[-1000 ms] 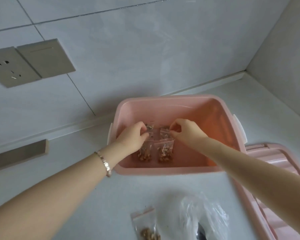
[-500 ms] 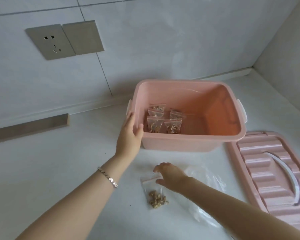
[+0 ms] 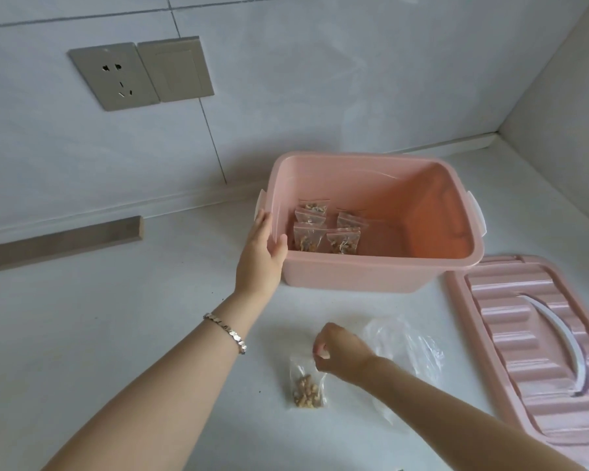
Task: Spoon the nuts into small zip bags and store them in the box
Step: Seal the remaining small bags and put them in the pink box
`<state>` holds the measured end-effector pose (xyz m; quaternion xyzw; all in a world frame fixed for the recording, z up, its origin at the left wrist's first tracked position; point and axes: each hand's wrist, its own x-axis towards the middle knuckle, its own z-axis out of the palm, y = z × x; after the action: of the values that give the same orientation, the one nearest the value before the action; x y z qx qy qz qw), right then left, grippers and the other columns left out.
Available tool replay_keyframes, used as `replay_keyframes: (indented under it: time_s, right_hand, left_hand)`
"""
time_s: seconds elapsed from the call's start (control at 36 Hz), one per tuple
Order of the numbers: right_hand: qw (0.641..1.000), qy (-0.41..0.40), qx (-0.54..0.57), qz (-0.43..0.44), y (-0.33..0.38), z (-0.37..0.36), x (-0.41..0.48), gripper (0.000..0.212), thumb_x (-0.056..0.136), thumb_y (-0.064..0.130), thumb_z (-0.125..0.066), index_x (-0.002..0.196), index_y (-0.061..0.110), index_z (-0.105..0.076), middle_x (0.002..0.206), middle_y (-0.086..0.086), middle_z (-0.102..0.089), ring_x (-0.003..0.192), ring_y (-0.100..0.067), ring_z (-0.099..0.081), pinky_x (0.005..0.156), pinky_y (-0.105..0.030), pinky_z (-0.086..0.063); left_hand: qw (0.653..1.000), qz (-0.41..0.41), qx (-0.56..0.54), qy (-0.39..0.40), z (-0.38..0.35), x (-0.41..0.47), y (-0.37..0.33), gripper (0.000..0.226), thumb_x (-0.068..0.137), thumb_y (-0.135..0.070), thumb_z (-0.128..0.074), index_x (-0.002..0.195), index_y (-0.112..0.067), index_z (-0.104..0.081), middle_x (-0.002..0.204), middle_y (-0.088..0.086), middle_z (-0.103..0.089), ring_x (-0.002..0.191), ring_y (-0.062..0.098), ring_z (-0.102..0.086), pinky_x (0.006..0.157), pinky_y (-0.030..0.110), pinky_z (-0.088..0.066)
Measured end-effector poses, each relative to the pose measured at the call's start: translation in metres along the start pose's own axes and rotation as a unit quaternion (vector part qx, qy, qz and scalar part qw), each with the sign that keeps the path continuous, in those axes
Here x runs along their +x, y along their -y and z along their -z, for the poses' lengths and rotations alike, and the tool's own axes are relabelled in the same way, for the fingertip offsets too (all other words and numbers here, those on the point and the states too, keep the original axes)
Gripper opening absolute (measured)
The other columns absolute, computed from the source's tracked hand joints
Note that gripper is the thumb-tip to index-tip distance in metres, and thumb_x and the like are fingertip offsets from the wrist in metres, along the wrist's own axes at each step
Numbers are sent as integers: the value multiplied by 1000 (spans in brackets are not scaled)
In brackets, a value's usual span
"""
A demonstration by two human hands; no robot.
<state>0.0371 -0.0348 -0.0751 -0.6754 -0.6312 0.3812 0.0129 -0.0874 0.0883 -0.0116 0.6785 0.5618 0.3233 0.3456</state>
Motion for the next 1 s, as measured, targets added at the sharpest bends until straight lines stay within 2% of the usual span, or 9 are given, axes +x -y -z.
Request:
replay_keyframes:
  time_s: [0.11,0.28,0.33,0.42,0.5,0.61,0.72,0.89,1.0]
  right_hand:
    - [997,-34,42,55,9,59,-32,10,81,14,-63,91,13,-63,88,1,-63,88,-20,-62,77,-26,-47]
    - [942,-302,69,130,32,177,-58,9,83,14,-64,81,20,-58,72,6,-61,59,10,-53,57,-4,-39]
    - [925,-342,98,132,38,205,-50,14,84,15,-61,79,25,-52,73,7,-61,55,5,-57,57,-3,-41]
    - [938,-313,98,116,41,227,-19,11,87,12,-57,84,20,-51,75,8,-61,47,-6,-61,55,-10,-45]
    - [975,-187,84,84,34,219,24,5,89,6,-52,89,11,-52,79,-3,-65,61,-14,-67,62,-25,-56]
    - [988,-22,147,32,15,185,74,10,91,-4,-43,89,4,-48,69,-7,-64,53,-11,-66,52,-21,-55]
    - [987,28,156,-30,-2,162,104,8,92,-2,-42,93,5,-46,70,-8,-60,47,-8,-62,52,-24,-54]
    - [990,-128,38,-48,-14,168,111,18,85,12,-58,101,7,-65,104,-7,-66,94,-21,-60,74,-21,-40]
    - [972,-220,82,-6,-13,179,67,13,85,11,-58,96,9,-65,90,0,-63,83,-13,-54,67,-11,-33]
  left_hand:
    - [1000,0,-4,-1,-1,0,1,50,96,-20,-46,144,-13,-31,154,-4,-21,139,6,-21,95,-2,-10]
    - [1000,-9,-20,1,-2,-3,4,50,97,-19,-44,144,-13,-30,154,-6,-20,139,1,-18,99,0,-11]
    - [1000,-9,-21,-1,-3,-3,3,50,97,-19,-44,144,-14,-30,154,-6,-21,134,-4,-17,97,-4,-10]
    - [1000,-7,-20,-3,-4,-3,3,50,97,-18,-44,144,-14,-29,153,-5,-20,131,-7,-16,93,-8,-10]
    - [1000,-6,-22,-7,-3,-5,2,50,96,-16,-45,144,-14,-29,153,-5,-21,132,-6,-16,89,-12,-9]
    - [1000,-2,-27,-9,-3,-5,2,50,96,-14,-45,143,-17,-30,152,-8,-22,134,-3,-19,90,-12,-11]
    - [1000,-3,-23,-15,-4,-4,1,49,96,-14,-45,143,-17,-31,150,-11,-22,136,-2,-19,90,-12,-11]
    - [999,9,-22,-24,-7,-2,2,50,96,-9,-43,143,-17,-30,152,-10,-22,132,-4,-21,86,-13,-13]
    - [999,20,-4,-36,-9,-5,1,51,96,-6,-39,144,-19,-29,153,-12,-20,133,1,-28,82,-2,-22]
